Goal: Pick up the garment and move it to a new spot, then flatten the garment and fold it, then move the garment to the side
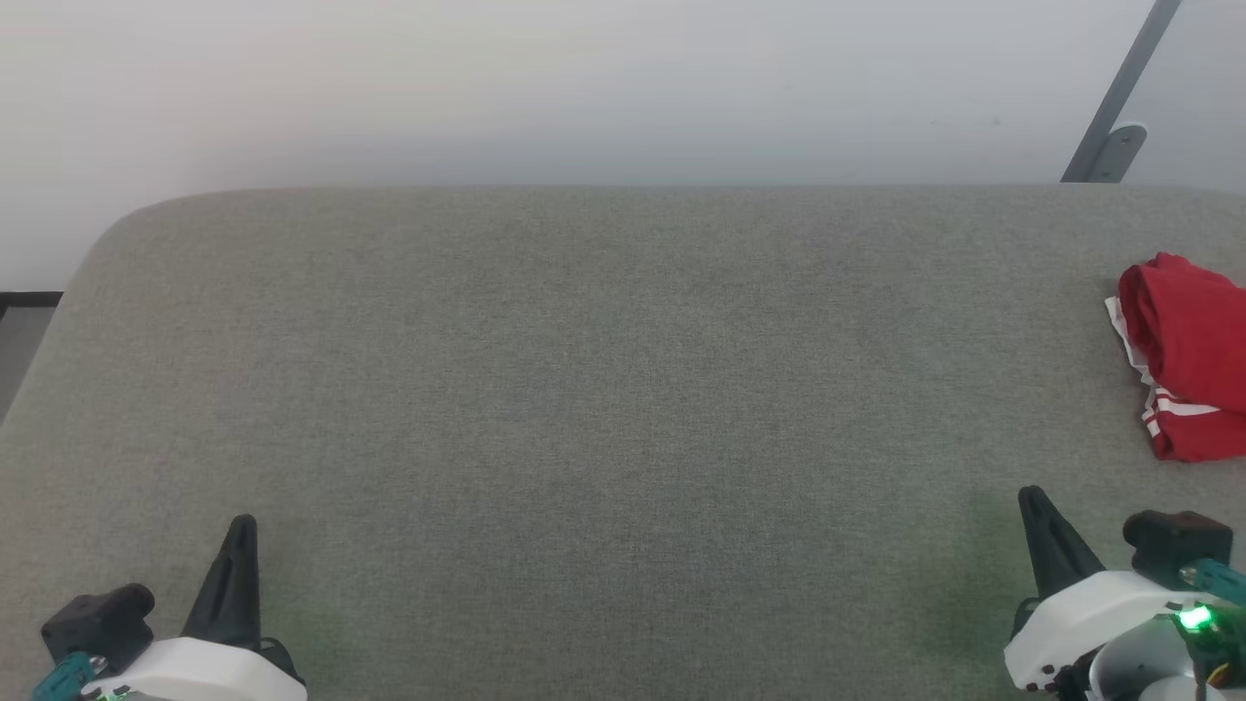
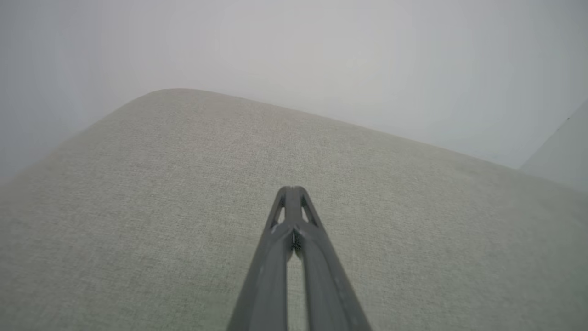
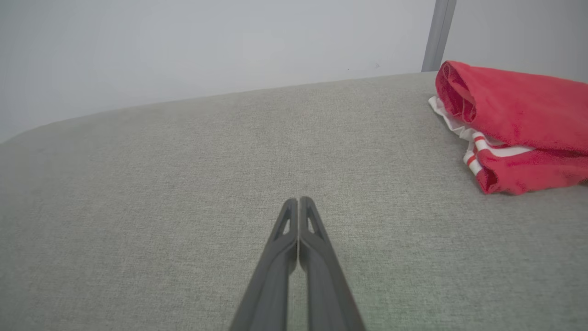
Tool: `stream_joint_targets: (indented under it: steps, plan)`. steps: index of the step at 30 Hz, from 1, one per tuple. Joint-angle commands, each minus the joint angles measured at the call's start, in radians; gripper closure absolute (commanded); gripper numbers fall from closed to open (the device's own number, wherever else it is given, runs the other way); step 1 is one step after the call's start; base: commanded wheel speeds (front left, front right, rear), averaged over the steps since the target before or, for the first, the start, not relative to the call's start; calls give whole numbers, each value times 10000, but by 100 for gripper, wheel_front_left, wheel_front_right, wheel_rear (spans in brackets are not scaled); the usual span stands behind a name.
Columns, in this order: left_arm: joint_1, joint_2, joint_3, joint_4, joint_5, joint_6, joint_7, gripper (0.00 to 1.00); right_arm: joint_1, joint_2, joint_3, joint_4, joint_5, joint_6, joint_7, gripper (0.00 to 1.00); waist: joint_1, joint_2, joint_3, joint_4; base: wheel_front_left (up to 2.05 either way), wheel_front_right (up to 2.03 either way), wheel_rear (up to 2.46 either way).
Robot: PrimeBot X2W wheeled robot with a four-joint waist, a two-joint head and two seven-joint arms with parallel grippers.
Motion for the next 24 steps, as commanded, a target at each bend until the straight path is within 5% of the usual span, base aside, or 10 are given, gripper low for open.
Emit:
stream_joint_targets:
  steps: [1,24]
  plan:
    - [-139,102,67,-157,-307,-1,75,100,-185,-49,-58,-148,357,0,53,100,0,0,-5,-4,0,0,0]
    - [-394,-468,158,-403,-3371,-6,1080,100,-304,260,-168,-288,3920,0,499,100,0,0,-88,-71,0,0,0]
